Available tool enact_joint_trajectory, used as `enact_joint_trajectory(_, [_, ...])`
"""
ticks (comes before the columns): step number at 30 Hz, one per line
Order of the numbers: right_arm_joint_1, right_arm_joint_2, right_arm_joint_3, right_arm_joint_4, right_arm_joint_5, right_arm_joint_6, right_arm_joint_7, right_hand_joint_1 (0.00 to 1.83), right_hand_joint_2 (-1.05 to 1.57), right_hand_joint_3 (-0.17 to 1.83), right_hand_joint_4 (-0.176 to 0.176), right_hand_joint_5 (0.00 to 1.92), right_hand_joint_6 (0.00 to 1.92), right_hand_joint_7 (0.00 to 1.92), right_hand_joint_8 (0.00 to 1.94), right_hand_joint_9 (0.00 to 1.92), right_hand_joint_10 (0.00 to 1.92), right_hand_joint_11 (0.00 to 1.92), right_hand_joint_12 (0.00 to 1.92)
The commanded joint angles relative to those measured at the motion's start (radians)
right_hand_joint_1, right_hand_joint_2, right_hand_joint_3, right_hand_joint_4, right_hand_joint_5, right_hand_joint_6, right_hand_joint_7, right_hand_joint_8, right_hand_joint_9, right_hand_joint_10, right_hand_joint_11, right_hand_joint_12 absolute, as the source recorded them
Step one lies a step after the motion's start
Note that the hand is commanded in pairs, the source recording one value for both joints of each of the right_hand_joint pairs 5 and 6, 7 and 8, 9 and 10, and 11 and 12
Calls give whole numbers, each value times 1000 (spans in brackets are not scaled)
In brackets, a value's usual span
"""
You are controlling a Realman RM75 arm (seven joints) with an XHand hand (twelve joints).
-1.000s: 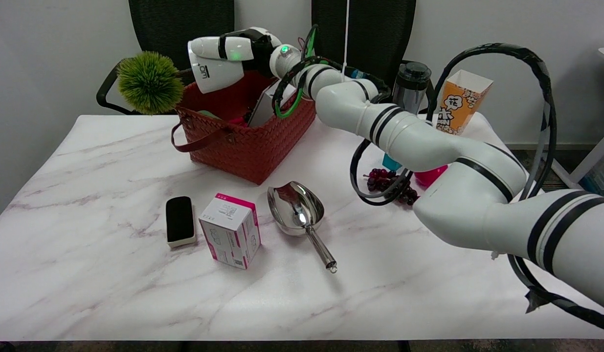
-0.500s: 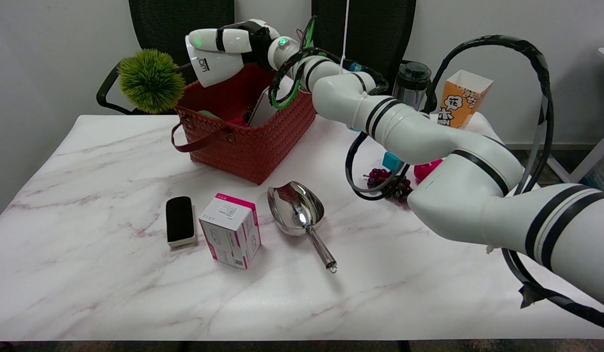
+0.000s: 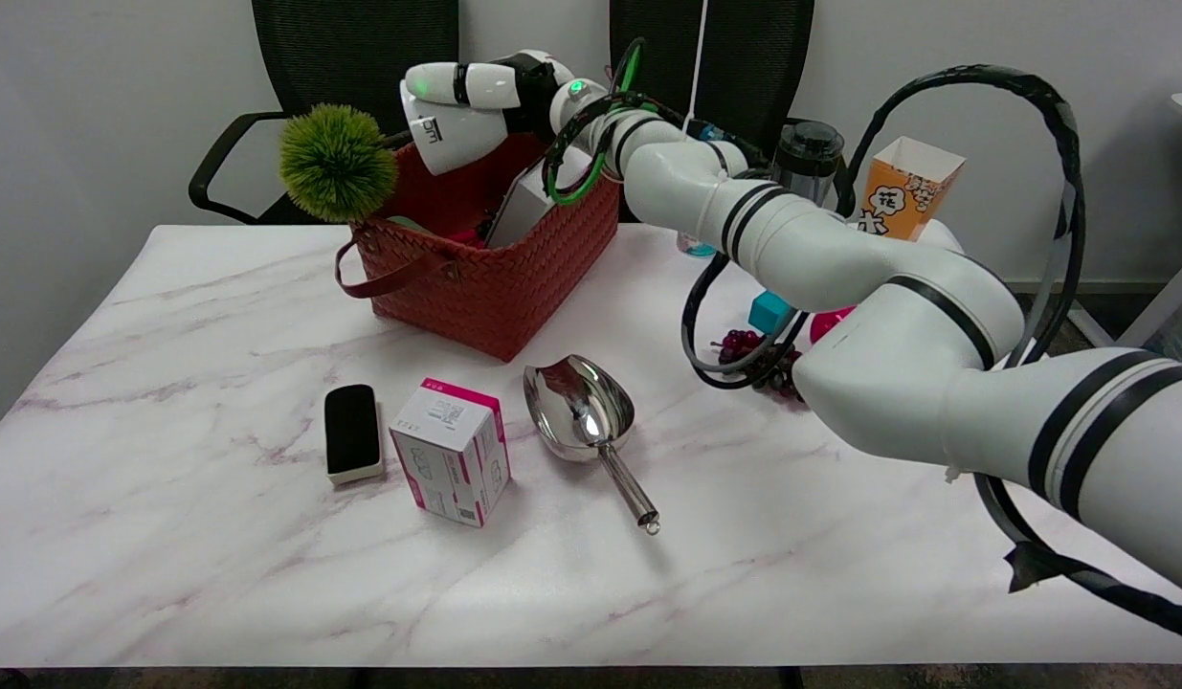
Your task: Place the potted plant into the brown storage basket.
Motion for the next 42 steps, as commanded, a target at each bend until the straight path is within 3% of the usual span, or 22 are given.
enact_joint_trajectory(1, [14, -1, 145, -79, 4, 29, -191, 1054, 908, 722, 0, 849, 849, 1244, 1244, 971, 971, 603, 603])
enact_joint_trajectory(5, [9, -1, 141, -63, 5, 29, -193, 1062, 782, 789, 0, 840, 840, 1221, 1221, 784, 784, 568, 568])
enact_joint_trajectory(8, [5, -1, 138, -61, 5, 25, -193, 1075, 683, 837, 0, 819, 819, 1111, 1111, 589, 589, 338, 338])
enact_joint_trajectory(13, [-3, 1, 138, -55, 5, 26, -193, 1076, 607, 856, 0, 779, 779, 973, 973, 400, 400, 259, 259])
enact_joint_trajectory(21, [-18, 4, 138, -29, 5, 20, -193, 1074, 578, 824, 0, 754, 754, 924, 924, 359, 359, 9, 9])
enact_joint_trajectory(32, [-40, 12, 138, 2, 8, 17, -193, 1073, 469, 847, 0, 718, 718, 828, 828, 340, 340, 0, 0])
enact_joint_trajectory(37, [-48, 20, 138, 36, 8, 21, -193, 1069, 383, 892, 0, 641, 641, 387, 387, 73, 73, 0, 0])
enact_joint_trajectory(38, [-50, 22, 138, 41, 8, 21, -193, 1069, 369, 896, 0, 596, 596, 203, 203, 4, 4, 0, 0])
enact_joint_trajectory(42, [-62, 32, 141, 60, 8, 22, -193, 1066, 351, 877, 0, 495, 495, 128, 128, 0, 0, 0, 0])
